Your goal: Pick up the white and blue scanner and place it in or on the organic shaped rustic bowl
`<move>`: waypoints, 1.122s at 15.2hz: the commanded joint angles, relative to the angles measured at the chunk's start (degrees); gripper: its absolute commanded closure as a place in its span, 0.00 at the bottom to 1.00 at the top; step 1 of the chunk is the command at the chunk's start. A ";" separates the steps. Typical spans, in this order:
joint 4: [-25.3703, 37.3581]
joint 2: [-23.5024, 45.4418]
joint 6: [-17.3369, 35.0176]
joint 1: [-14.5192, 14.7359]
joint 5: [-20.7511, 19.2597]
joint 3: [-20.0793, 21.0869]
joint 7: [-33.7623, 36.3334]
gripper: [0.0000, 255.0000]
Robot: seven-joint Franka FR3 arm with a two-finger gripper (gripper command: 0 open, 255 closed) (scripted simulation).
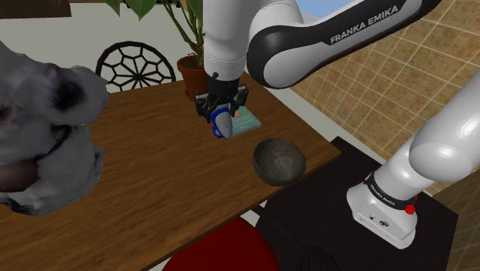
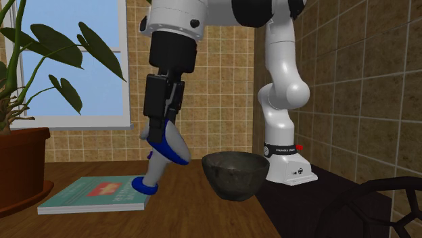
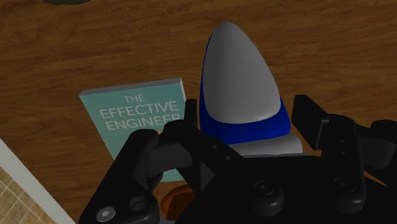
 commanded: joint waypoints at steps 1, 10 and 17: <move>0.75 -0.88 -1.29 -0.09 0.95 0.06 -0.79 1.00; 5.04 -3.91 -7.43 -0.32 4.09 -0.03 -3.79 1.00; 9.13 -5.38 -12.42 -0.41 5.58 -0.22 -5.49 1.00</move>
